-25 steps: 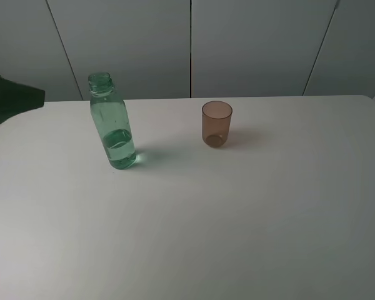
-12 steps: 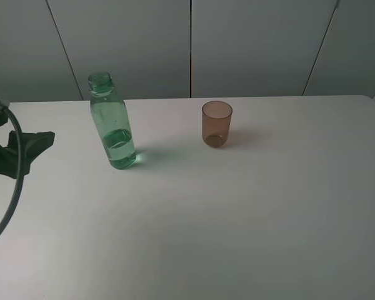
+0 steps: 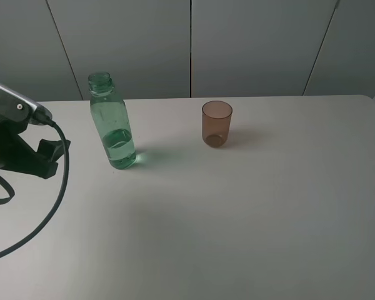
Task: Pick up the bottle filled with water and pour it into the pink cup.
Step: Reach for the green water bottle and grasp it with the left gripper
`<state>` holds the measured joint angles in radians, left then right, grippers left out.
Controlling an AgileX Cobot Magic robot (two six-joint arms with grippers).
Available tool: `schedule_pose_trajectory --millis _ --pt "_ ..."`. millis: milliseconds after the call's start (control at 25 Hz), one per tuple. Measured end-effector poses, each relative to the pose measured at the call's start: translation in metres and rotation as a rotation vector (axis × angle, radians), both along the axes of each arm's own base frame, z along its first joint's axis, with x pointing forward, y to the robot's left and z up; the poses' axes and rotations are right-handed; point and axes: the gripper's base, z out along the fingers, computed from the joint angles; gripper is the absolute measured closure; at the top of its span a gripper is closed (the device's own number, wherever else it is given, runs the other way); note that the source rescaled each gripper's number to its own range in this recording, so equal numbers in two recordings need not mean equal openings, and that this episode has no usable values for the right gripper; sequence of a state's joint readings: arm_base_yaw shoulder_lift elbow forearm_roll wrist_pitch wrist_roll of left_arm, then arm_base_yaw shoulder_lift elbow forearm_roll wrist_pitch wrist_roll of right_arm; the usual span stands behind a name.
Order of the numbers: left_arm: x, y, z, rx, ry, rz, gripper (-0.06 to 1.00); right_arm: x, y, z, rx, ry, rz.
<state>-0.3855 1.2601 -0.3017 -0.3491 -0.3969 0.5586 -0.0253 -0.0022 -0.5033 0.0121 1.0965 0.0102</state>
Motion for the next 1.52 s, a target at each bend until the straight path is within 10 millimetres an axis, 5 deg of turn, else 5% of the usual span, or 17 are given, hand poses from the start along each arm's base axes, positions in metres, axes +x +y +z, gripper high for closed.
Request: schedule_pose_trajectory --millis 440,1280,1520 --pt "0.013 -0.020 -0.023 -0.032 -0.051 -0.158 -0.02 0.000 0.000 0.000 0.000 0.000 0.000" --pt "0.011 -0.020 -0.091 0.000 -0.100 -0.190 -0.02 0.000 0.000 0.000 0.000 0.000 0.000" --pt "0.029 -0.026 -0.103 0.008 -0.099 -0.191 -0.02 0.000 0.000 0.000 0.000 0.000 0.000"
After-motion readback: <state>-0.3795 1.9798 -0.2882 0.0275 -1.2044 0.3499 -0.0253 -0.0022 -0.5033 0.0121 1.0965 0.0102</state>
